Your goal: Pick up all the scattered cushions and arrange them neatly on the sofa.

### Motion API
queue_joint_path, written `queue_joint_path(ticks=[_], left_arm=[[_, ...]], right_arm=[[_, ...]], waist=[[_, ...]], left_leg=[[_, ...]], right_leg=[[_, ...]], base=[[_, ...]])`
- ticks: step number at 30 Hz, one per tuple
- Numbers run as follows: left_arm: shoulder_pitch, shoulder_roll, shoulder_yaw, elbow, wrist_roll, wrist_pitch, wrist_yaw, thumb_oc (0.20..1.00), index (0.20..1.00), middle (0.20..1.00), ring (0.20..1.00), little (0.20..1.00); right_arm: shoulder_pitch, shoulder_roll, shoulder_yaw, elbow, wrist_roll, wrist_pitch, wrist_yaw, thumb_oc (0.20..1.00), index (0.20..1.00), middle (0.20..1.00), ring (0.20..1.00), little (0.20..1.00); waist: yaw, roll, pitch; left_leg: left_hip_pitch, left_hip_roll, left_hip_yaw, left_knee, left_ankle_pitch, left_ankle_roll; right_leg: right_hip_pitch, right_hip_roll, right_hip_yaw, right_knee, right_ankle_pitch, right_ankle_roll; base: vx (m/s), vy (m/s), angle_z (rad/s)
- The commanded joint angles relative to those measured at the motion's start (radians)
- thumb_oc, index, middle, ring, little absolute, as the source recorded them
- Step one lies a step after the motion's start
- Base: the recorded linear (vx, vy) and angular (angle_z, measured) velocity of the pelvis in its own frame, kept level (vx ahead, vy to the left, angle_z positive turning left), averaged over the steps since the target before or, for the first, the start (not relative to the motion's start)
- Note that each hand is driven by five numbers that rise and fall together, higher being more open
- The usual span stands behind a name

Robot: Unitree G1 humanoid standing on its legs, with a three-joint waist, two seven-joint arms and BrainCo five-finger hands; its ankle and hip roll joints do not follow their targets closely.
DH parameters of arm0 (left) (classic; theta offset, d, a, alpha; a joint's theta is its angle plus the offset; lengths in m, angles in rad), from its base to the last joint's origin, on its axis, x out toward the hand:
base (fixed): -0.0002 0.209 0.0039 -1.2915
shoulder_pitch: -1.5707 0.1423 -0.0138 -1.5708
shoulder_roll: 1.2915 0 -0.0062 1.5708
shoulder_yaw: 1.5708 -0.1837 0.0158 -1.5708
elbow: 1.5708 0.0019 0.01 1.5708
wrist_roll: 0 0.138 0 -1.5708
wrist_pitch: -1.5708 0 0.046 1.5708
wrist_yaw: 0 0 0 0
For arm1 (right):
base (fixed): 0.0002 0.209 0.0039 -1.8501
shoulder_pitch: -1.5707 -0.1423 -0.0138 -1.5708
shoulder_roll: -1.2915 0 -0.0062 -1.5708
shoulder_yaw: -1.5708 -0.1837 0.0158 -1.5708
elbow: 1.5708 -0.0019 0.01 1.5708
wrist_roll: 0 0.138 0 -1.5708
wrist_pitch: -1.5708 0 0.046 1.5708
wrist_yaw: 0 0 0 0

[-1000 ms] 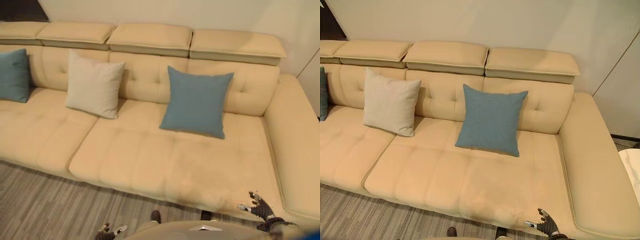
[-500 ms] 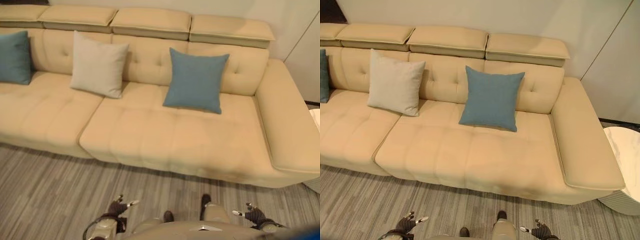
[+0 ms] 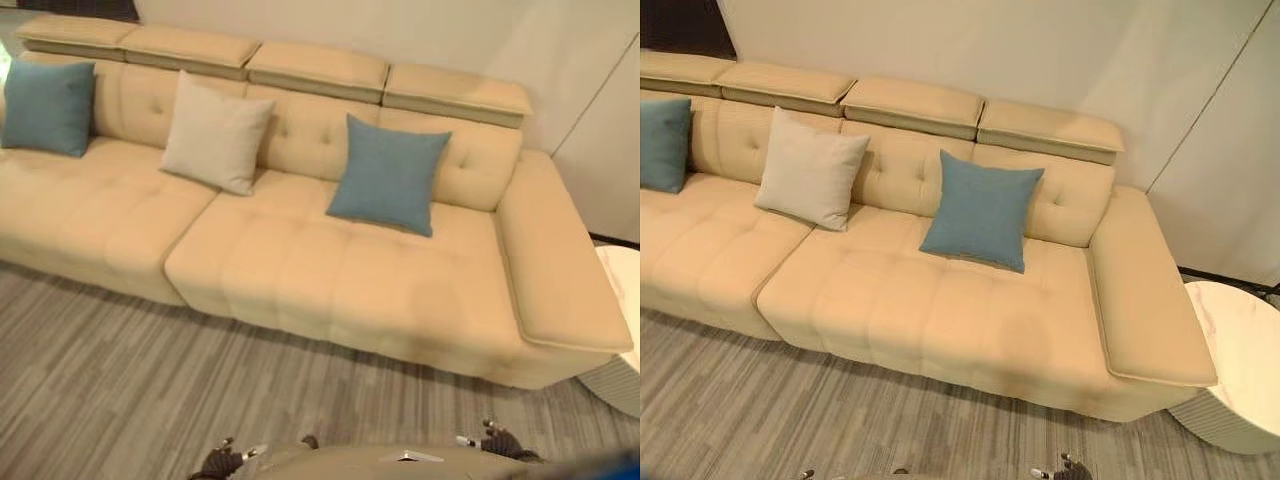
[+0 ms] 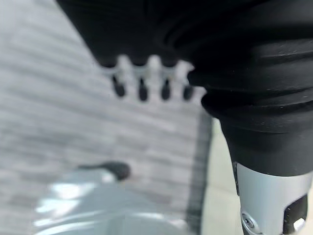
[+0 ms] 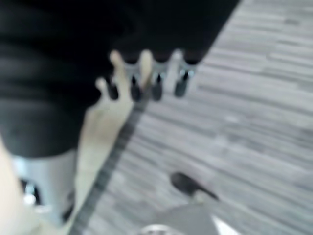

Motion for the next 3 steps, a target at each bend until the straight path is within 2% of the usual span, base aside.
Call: queue_joint_path(ticks=[1, 3], left_arm=[[-0.060, -0.003, 0.015, 0.023, 0.032, -0.014, -0.007, 1.000, 1.000, 1.000, 1.000, 1.000], [-0.060, -0.003, 0.012, 0.025, 0.035, -0.013, -0.006, 1.000, 1.000, 1.000, 1.000, 1.000]], right_arm=[[-0.059, -0.032, 0.008, 0.000, -0.007, -0.013, -0.005, 1.000, 1.000, 1.000, 1.000, 1.000], [-0.058, -0.030, 0.010, 0.001, -0.008, -0.013, -0.004, 1.000, 1.000, 1.000, 1.000, 1.000]], waist=[[-0.005, 0.012, 0.027], [-0.006, 0.012, 0.027]], left_leg=[[0.072, 0.017, -0.025, -0.037, -0.002, -0.056], [0.073, 0.019, -0.027, -0.039, 0.000, -0.058]], right_leg=[[0.009, -0.015, -0.003, -0.003, 0.074, 0.085], [0.011, -0.012, -0.006, -0.005, 0.073, 0.084]], base=[[-0.01, -0.023, 0.03], [-0.02, -0.030, 0.05]])
